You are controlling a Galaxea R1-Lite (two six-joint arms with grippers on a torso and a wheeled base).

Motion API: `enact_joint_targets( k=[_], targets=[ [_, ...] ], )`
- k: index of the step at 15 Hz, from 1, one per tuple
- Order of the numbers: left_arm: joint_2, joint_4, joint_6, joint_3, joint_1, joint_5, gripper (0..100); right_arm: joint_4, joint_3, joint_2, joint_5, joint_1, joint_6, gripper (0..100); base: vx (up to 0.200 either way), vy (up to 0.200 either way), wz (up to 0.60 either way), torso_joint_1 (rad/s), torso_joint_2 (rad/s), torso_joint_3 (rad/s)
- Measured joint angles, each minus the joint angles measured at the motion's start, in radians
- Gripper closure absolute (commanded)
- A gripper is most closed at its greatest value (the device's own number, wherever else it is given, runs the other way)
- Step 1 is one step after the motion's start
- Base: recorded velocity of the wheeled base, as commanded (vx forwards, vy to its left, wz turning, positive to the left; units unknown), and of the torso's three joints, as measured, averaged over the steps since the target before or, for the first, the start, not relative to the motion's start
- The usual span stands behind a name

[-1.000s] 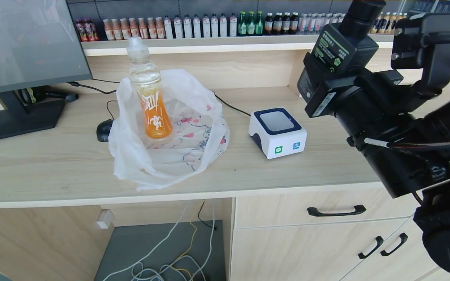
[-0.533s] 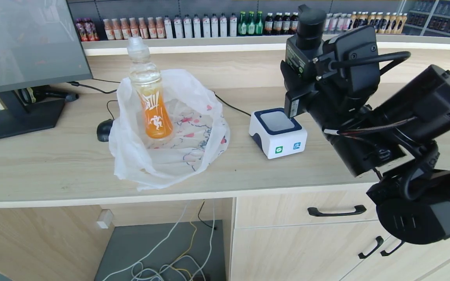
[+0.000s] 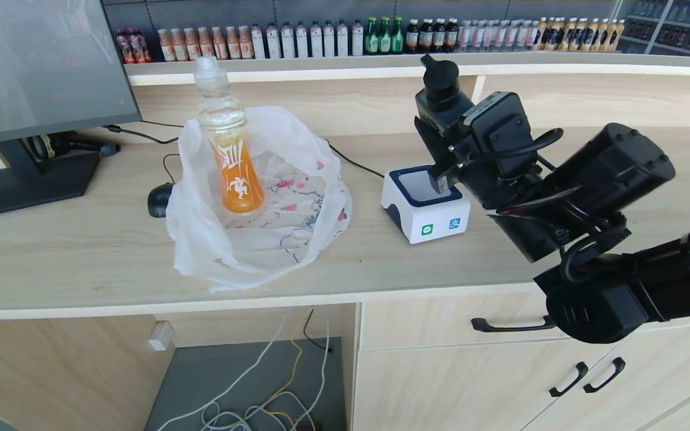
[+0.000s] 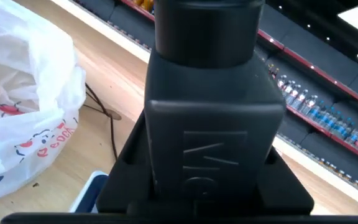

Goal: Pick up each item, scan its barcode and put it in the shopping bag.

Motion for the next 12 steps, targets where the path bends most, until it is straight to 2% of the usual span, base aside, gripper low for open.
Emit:
enact_joint_targets(
  k=[7, 12],
  targets=[
    [0.000, -0.001, 0.000, 0.000, 0.000, 0.000, 0, -0.022, -0.023, 0.061, 0.159, -0.029, -0.112, 100, 0.000, 0.000, 0.00, 0.000, 0.00, 0.000],
    [0.000, -0.001, 0.000, 0.000, 0.000, 0.000, 0, -0.042, -0.018, 0.107, 0.219, -0.042, -0.155, 100, 0.000, 0.000, 0.00, 0.000, 0.00, 0.000]
  ],
)
